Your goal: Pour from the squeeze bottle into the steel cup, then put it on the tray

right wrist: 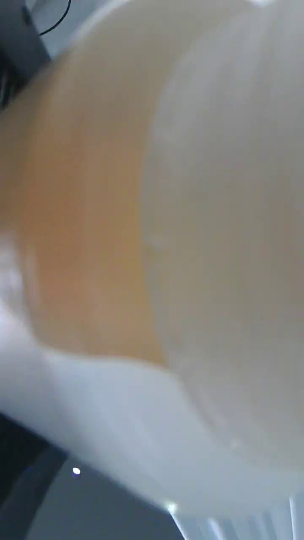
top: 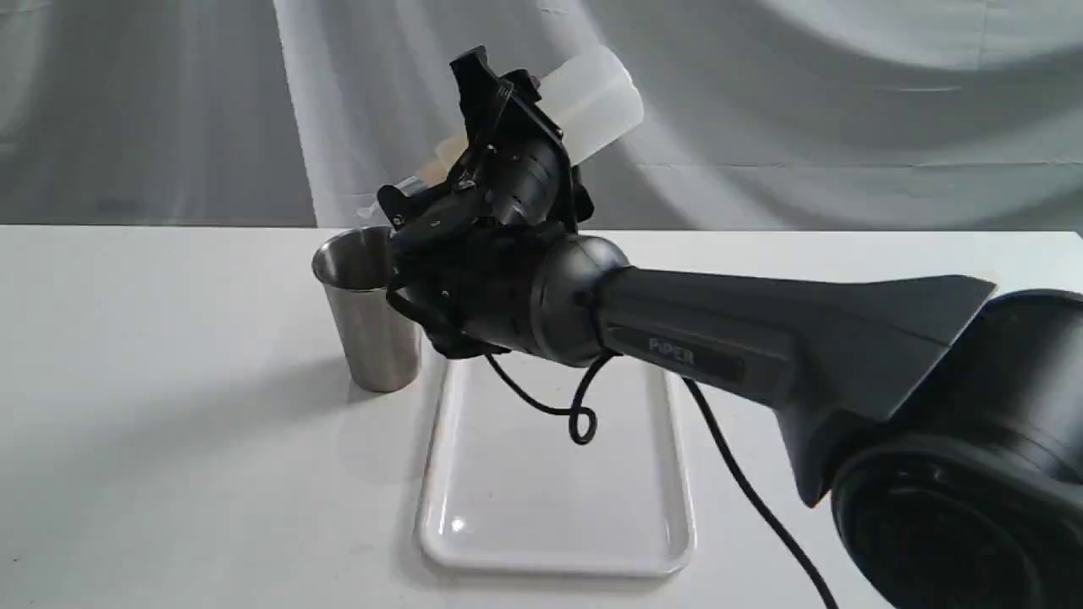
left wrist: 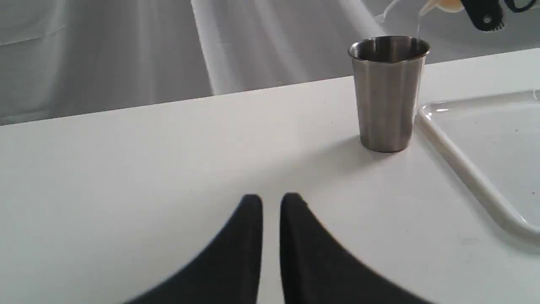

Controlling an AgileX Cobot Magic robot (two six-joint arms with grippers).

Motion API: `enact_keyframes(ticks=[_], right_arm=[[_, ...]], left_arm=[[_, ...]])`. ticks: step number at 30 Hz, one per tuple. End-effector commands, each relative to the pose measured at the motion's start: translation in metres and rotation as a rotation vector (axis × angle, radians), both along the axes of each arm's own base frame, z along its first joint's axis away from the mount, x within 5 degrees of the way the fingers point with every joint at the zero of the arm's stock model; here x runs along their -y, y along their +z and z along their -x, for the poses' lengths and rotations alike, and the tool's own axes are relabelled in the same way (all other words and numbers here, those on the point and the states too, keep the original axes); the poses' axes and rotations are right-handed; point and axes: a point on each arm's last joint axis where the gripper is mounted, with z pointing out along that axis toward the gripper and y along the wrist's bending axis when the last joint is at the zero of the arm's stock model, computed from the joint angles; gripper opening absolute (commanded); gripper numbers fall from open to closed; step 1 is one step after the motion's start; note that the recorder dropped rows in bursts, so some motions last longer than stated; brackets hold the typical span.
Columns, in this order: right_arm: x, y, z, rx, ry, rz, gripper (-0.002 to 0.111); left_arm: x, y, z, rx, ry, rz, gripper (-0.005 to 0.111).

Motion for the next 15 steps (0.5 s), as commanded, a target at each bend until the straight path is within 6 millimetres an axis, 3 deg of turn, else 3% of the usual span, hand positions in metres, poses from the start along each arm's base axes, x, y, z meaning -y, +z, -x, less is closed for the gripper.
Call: enact_keyframes(ticks=[1,15], right_arm=[[-0.0004,0.0148,0.0012,0.051,0.002,0.021,0.036],[-0.0004,0.0148,0.0012,0.048,0.003,0.028,0.036]], left_arm=[[0.0002,-0.0006,0.0001,0.007,-0.003,0.002,0.008],[0.0002,-0.0006,0.0001,0.007,-0.003,0.002,0.008]])
